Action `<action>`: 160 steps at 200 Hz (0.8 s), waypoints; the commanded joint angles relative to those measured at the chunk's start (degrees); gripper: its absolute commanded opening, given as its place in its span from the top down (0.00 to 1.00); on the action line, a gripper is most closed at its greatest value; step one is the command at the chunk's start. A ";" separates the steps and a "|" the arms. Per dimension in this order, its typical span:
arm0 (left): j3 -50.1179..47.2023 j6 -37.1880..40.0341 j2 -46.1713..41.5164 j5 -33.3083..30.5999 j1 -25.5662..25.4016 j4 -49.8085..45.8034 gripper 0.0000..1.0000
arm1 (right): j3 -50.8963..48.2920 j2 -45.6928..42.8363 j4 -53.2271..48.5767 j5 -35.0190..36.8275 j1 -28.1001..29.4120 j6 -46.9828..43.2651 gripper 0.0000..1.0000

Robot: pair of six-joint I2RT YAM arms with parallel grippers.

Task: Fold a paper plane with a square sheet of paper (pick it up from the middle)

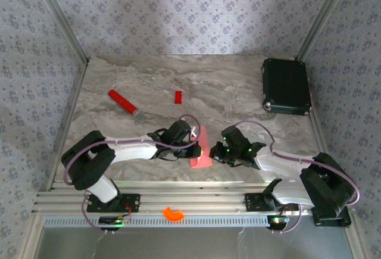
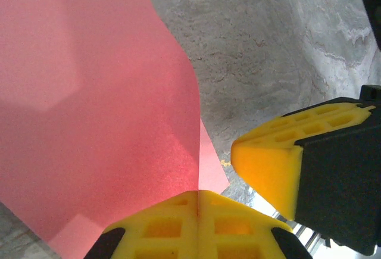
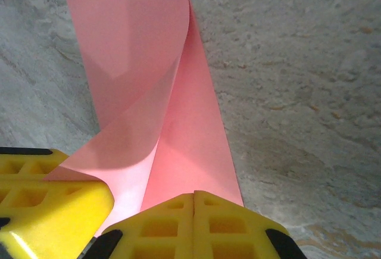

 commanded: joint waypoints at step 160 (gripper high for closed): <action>4.29 10.51 -0.64 -2.34 0.47 -12.33 0.94 | 0.35 8.90 -2.10 2.70 2.22 1.15 1.00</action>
